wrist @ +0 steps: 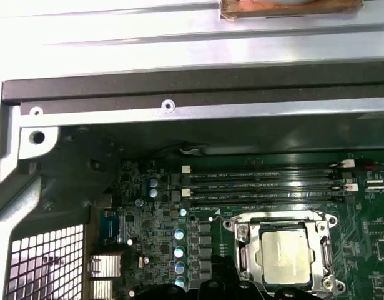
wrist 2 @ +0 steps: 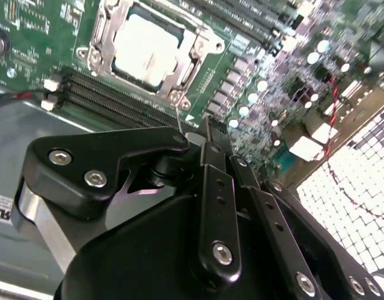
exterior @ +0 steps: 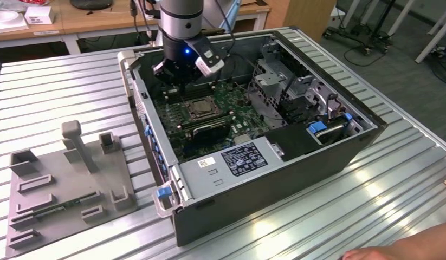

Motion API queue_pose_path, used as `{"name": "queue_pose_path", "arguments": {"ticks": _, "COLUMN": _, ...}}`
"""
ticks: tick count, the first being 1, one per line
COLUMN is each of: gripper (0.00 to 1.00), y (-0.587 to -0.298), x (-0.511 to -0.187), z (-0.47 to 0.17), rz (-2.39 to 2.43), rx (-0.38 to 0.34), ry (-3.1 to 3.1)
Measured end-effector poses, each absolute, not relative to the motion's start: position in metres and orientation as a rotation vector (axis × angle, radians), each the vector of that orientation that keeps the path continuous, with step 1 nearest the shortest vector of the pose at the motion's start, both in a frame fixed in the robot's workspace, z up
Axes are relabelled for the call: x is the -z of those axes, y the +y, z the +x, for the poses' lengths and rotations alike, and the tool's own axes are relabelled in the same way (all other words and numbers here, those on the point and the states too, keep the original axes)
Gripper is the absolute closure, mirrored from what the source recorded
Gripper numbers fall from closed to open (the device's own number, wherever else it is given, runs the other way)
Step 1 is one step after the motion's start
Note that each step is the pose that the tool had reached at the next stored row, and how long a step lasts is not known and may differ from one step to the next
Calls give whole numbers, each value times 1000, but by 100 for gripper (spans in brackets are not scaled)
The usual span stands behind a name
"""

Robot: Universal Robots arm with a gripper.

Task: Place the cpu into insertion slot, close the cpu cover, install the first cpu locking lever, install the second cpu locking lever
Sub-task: 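Install the first cpu locking lever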

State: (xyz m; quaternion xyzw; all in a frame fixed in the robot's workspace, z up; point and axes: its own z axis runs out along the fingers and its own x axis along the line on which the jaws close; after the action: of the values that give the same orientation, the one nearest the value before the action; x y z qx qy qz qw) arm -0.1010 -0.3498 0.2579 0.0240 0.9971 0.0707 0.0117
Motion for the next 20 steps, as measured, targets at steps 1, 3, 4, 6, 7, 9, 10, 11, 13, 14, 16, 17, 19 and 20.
{"name": "queue_pose_path", "arguments": {"ticks": 1, "gripper": 90, "y": -350, "x": -258, "z": -101, "rz": 75, "rx": -221, "ry": 3109}}
{"name": "queue_pose_path", "arguments": {"ticks": 3, "gripper": 90, "y": -350, "x": -258, "z": -102, "rz": 75, "rx": -222, "ry": 3109}}
{"name": "queue_pose_path", "arguments": {"ticks": 4, "gripper": 90, "y": -350, "x": -258, "z": -104, "rz": 75, "rx": -224, "ry": 3109}}
{"name": "queue_pose_path", "arguments": {"ticks": 6, "gripper": 90, "y": -350, "x": -258, "z": -109, "rz": 75, "rx": -228, "ry": 3108}}
{"name": "queue_pose_path", "arguments": {"ticks": 7, "gripper": 90, "y": -350, "x": -258, "z": -111, "rz": 75, "rx": -230, "ry": 3107}}
{"name": "queue_pose_path", "arguments": {"ticks": 9, "gripper": 90, "y": -350, "x": -257, "z": -113, "rz": 75, "rx": -231, "ry": 3107}}
{"name": "queue_pose_path", "arguments": {"ticks": 10, "gripper": 90, "y": -350, "x": -257, "z": -113, "rz": 74, "rx": -231, "ry": 3107}}
{"name": "queue_pose_path", "arguments": {"ticks": 11, "gripper": 90, "y": -350, "x": -257, "z": -113, "rz": 74, "rx": -231, "ry": 3107}}
{"name": "queue_pose_path", "arguments": {"ticks": 13, "gripper": 90, "y": -350, "x": -257, "z": -113, "rz": 74, "rx": -231, "ry": 3107}}
{"name": "queue_pose_path", "arguments": {"ticks": 14, "gripper": 90, "y": -350, "x": -257, "z": -113, "rz": 74, "rx": -231, "ry": 3107}}
{"name": "queue_pose_path", "arguments": {"ticks": 16, "gripper": 90, "y": -350, "x": -257, "z": -113, "rz": 74, "rx": -231, "ry": 3107}}
{"name": "queue_pose_path", "arguments": {"ticks": 17, "gripper": 90, "y": -350, "x": -257, "z": -113, "rz": 75, "rx": -235, "ry": 3106}}
{"name": "queue_pose_path", "arguments": {"ticks": 19, "gripper": 90, "y": -350, "x": -257, "z": -114, "rz": 75, "rx": -251, "ry": 3105}}
{"name": "queue_pose_path", "arguments": {"ticks": 20, "gripper": 90, "y": -350, "x": -257, "z": -114, "rz": 75, "rx": -252, "ry": 3105}}
